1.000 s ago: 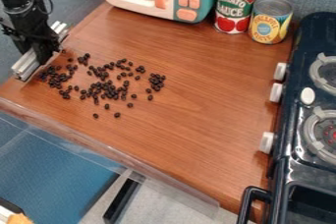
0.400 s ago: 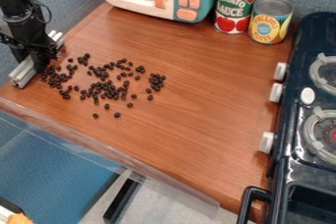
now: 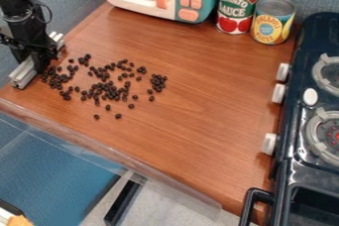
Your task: Sweep into pile
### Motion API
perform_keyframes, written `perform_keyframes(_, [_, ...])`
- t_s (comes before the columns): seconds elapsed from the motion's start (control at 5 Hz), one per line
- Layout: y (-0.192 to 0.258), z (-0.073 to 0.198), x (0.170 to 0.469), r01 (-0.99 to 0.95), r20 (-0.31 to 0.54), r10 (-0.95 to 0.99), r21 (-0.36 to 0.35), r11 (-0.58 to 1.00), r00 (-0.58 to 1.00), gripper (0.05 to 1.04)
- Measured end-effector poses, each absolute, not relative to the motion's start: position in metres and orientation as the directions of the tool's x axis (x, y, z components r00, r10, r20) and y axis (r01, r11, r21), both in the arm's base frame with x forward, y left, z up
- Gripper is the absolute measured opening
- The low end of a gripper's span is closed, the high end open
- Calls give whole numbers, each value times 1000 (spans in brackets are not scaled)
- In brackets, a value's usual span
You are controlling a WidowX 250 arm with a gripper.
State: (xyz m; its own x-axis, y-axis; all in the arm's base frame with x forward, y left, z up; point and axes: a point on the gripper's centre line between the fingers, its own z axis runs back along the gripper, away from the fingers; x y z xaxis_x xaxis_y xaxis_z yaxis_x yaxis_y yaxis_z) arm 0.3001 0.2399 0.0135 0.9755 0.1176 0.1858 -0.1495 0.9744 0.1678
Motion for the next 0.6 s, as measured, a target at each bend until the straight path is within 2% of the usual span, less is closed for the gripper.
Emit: perform_keyframes(0.6, [198, 11, 295, -108, 185, 96, 53, 993, 978, 383])
